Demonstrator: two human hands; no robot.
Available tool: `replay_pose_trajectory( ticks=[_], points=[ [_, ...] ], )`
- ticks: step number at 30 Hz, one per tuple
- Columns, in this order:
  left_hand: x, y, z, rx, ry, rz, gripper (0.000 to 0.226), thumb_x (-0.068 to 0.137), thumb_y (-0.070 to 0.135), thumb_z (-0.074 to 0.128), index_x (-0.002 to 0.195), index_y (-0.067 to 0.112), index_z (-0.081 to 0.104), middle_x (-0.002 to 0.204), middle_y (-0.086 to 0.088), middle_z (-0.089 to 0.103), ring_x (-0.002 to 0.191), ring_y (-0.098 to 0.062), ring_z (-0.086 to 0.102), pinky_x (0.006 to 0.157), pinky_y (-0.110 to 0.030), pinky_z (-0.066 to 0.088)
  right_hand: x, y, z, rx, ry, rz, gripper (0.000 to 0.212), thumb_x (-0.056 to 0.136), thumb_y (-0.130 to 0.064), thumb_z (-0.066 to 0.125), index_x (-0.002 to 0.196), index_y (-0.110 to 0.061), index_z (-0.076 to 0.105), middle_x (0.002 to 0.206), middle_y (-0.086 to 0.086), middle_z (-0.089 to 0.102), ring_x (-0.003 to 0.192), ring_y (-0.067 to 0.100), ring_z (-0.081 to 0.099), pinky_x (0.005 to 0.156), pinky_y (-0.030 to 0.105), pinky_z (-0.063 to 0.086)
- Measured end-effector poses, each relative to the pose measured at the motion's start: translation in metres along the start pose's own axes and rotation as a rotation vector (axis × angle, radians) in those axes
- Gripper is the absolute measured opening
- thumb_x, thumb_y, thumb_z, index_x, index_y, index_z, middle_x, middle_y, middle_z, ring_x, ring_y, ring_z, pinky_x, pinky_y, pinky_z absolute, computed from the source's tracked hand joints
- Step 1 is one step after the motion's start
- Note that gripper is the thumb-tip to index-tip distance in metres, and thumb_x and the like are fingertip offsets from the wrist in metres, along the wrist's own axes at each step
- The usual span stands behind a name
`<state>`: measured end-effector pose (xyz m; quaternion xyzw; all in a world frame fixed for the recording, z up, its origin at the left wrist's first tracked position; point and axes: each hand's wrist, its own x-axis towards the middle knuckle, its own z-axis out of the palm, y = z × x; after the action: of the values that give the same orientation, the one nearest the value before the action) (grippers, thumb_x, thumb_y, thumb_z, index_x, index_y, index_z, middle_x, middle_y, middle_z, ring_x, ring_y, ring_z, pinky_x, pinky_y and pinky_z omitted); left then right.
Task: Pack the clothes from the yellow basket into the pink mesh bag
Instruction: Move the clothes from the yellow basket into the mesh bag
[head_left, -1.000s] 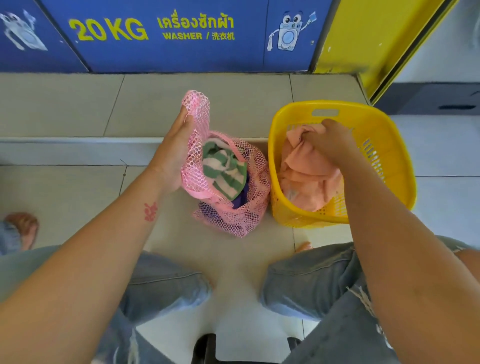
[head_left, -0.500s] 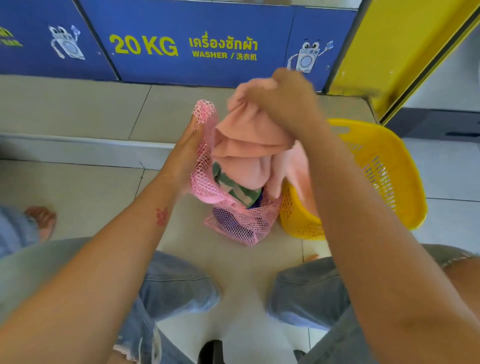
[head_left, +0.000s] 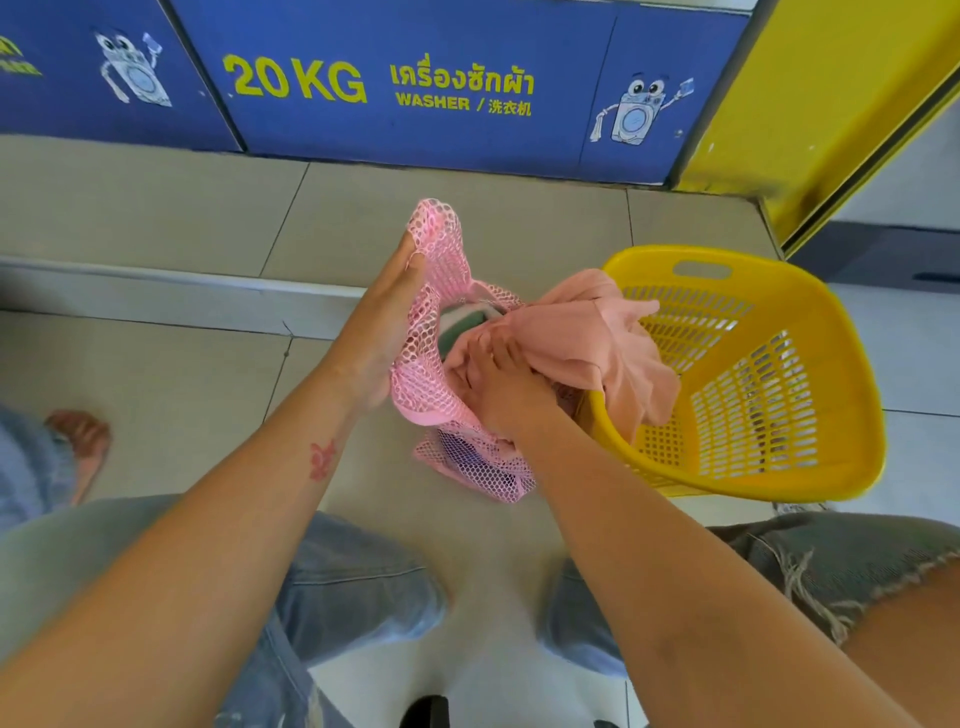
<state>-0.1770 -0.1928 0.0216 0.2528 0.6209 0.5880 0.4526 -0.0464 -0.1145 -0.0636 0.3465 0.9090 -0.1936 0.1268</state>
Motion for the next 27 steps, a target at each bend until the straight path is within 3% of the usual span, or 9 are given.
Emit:
replay_pose_trajectory(
  ticks=[3,5,7,10,13,16,19,20,27],
  points=[
    [-0.002,0.002,0.003,0.026,-0.002,-0.012,0.068,0.079,0.075,0.053,0.141,0.06,0.032,0.163,0.017,0.03,0.149,-0.016,0.032,0.121,-0.057,0.024,-0.003,0.004,-0.018,-0.092,0.035,-0.049,0.06,0.101,-0.043,0.021,0.151,-0.011,0.015,0.159,0.016,0.014,0.147,0.036,0.012,0.119,0.047,0.018],
    [-0.002,0.001,0.004,0.027,-0.001,-0.003,0.069,0.078,0.074,0.054,0.142,0.059,0.033,0.162,0.017,0.031,0.149,-0.016,0.032,0.121,-0.056,0.024,-0.016,-0.003,-0.045,-0.103,0.16,-0.087,0.054,0.101,-0.036,0.03,0.149,-0.012,0.026,0.155,0.011,0.028,0.133,0.033,0.042,0.092,0.038,0.047],
    [-0.002,0.0,0.006,0.019,0.014,0.009,0.067,0.085,0.067,0.051,0.147,0.053,0.031,0.162,0.016,0.031,0.149,-0.014,0.032,0.122,-0.053,0.024,-0.031,-0.001,-0.068,-0.078,0.39,-0.086,0.054,0.099,-0.037,0.039,0.149,-0.017,0.03,0.149,0.005,0.04,0.121,0.027,0.054,0.074,0.028,0.041],
    [-0.004,0.001,0.007,0.032,0.017,0.01,0.066,0.086,0.066,0.049,0.148,0.052,0.03,0.162,0.016,0.03,0.149,-0.014,0.032,0.122,-0.052,0.025,-0.04,0.024,-0.094,0.077,0.689,0.071,0.076,0.089,-0.051,0.055,0.152,-0.023,0.023,0.147,0.006,0.043,0.134,0.03,0.041,0.102,0.043,0.04],
    [-0.006,0.003,0.008,0.043,0.013,0.007,0.068,0.085,0.069,0.049,0.148,0.052,0.028,0.163,0.016,0.028,0.15,-0.015,0.03,0.122,-0.054,0.024,-0.04,0.066,-0.097,0.222,0.601,0.38,0.099,0.078,-0.066,0.059,0.154,-0.028,0.007,0.161,0.005,0.019,0.148,0.029,0.017,0.116,0.05,0.02],
    [-0.005,0.003,0.01,0.038,0.014,0.014,0.063,0.091,0.064,0.046,0.149,0.052,0.027,0.164,0.015,0.028,0.15,-0.016,0.03,0.122,-0.054,0.024,-0.042,0.112,-0.074,0.812,0.426,0.519,0.12,0.069,-0.072,0.065,0.155,-0.02,-0.001,0.16,0.008,0.022,0.145,0.029,0.026,0.115,0.047,0.028],
    [-0.006,0.003,0.009,0.048,0.026,0.005,0.066,0.087,0.067,0.048,0.148,0.052,0.028,0.163,0.016,0.029,0.15,-0.015,0.031,0.122,-0.054,0.024,-0.055,0.136,-0.047,1.183,0.243,0.599,0.116,0.075,-0.07,0.062,0.154,-0.017,-0.004,0.15,0.008,0.038,0.128,0.03,0.05,0.072,0.032,0.056],
    [-0.007,0.004,0.009,0.052,0.026,0.002,0.068,0.085,0.07,0.049,0.148,0.053,0.028,0.163,0.016,0.029,0.15,-0.015,0.031,0.122,-0.054,0.024,-0.057,0.139,-0.041,1.184,0.2,0.608,0.11,0.077,-0.071,0.059,0.154,-0.021,-0.001,0.145,0.006,0.044,0.122,0.029,0.055,0.06,0.026,0.054],
    [-0.004,0.005,0.012,0.05,0.068,-0.022,0.063,0.093,0.065,0.042,0.151,0.052,0.022,0.166,0.01,0.023,0.151,-0.022,0.028,0.12,-0.059,0.025,-0.05,0.137,-0.042,1.091,0.061,0.493,0.081,0.059,-0.087,0.054,0.122,-0.035,0.059,0.091,-0.003,0.069,0.073,0.015,0.063,0.055,0.024,0.047]
  ],
)
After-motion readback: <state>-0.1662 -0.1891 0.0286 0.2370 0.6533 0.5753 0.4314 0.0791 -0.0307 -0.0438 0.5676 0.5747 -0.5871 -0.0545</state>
